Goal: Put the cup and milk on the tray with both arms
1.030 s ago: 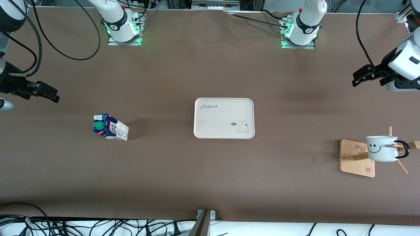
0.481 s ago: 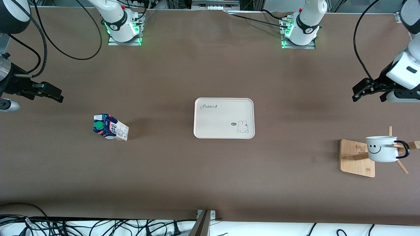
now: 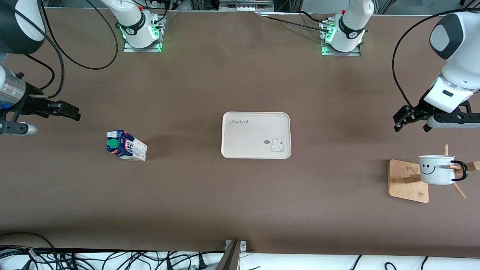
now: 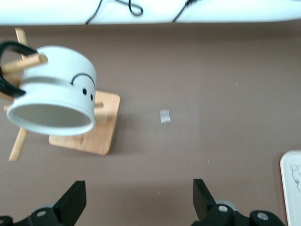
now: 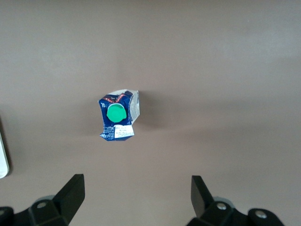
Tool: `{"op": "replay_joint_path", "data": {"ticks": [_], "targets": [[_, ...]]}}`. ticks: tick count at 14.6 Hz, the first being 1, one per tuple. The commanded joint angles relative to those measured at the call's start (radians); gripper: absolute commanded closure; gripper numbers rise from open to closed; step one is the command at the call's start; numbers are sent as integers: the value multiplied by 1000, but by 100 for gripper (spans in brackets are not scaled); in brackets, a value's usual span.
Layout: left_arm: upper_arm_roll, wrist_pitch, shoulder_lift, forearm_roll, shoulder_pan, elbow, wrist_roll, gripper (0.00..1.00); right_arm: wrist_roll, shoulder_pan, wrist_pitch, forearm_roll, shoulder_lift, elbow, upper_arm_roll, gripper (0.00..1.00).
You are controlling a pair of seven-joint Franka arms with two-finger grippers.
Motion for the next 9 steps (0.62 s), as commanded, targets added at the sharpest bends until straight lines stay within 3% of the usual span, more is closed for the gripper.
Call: {"op": "replay_joint_path", "data": {"ticks": [1, 9], "targets": [[4, 110, -5, -12, 4, -52, 12, 0, -27, -1, -38, 6, 26, 1, 3, 0], [83, 393, 121, -10, 8, -74, 15, 0, -60, -7, 40, 24, 158, 4, 3, 0]]}}
